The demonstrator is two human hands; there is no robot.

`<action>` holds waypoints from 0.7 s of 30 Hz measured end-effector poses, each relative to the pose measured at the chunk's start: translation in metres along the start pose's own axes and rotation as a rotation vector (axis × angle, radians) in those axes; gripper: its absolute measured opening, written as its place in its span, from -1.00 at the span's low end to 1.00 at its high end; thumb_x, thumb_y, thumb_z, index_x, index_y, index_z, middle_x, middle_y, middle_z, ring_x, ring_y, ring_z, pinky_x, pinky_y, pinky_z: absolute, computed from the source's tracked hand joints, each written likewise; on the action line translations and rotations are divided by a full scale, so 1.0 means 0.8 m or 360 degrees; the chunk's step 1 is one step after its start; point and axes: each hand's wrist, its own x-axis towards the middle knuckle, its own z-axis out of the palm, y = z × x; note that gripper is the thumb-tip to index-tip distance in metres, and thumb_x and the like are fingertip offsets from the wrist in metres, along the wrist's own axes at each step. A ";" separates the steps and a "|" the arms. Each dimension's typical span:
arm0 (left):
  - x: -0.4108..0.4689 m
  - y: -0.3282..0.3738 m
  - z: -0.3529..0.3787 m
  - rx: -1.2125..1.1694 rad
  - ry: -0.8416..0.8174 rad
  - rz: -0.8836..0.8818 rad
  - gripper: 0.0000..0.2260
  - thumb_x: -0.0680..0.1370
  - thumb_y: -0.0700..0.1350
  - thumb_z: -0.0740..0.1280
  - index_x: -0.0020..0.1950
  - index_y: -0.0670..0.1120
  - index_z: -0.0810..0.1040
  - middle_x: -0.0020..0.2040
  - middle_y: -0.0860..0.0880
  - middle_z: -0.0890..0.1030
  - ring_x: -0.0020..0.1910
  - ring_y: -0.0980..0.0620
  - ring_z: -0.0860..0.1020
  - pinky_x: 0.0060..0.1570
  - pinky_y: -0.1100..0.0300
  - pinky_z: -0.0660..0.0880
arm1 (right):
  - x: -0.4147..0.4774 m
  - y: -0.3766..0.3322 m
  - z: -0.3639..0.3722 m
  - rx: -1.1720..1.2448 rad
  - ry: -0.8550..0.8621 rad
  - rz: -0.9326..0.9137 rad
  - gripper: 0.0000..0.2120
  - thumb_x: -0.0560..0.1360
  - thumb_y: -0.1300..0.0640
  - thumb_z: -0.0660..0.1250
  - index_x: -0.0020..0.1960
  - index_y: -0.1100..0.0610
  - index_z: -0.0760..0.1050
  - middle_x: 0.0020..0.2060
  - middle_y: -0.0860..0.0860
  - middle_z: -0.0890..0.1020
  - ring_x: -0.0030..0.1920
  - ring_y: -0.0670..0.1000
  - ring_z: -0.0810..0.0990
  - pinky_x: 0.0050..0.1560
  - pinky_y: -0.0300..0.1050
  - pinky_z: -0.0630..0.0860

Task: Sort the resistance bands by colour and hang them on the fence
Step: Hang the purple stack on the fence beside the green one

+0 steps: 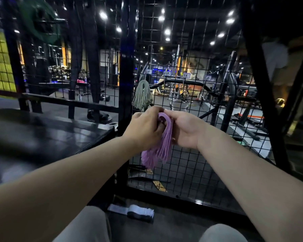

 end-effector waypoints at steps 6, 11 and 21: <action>0.016 0.003 -0.008 -0.0040 -0.0041 0.0096 -0.64 0.56 -0.15 0.26 0.37 -0.13 0.43 0.23 -0.09 0.57 0.23 -0.11 0.51 0.33 -0.06 0.36 | -0.013 -0.012 -0.013 0.0115 0.0007 -0.0030 -0.62 0.68 -0.01 0.13 -0.11 0.17 0.58 -0.31 0.09 0.64 -0.36 0.04 0.63 -0.25 -0.10 0.61; 0.028 0.015 -0.011 -0.0297 -0.0064 0.0086 -0.72 0.56 -0.23 0.23 0.24 -0.10 0.52 0.10 -0.05 0.63 0.08 -0.05 0.60 0.13 -0.03 0.53 | -0.018 -0.021 -0.021 0.0136 -0.0025 -0.0119 -0.66 0.68 0.02 0.13 -0.10 0.17 0.56 -0.39 0.02 0.55 -0.46 -0.04 0.53 -0.40 -0.19 0.53; 0.065 0.032 -0.028 -0.0132 -0.0234 0.0214 -0.83 0.61 -0.23 0.23 0.16 -0.18 0.55 0.02 -0.01 0.59 -0.01 0.02 0.58 -0.09 0.32 0.54 | -0.019 -0.020 -0.038 -0.0008 -0.0024 -0.0183 -0.56 0.68 -0.05 0.11 -0.25 0.04 0.59 -0.37 -0.03 0.55 -0.39 -0.05 0.54 -0.29 -0.14 0.51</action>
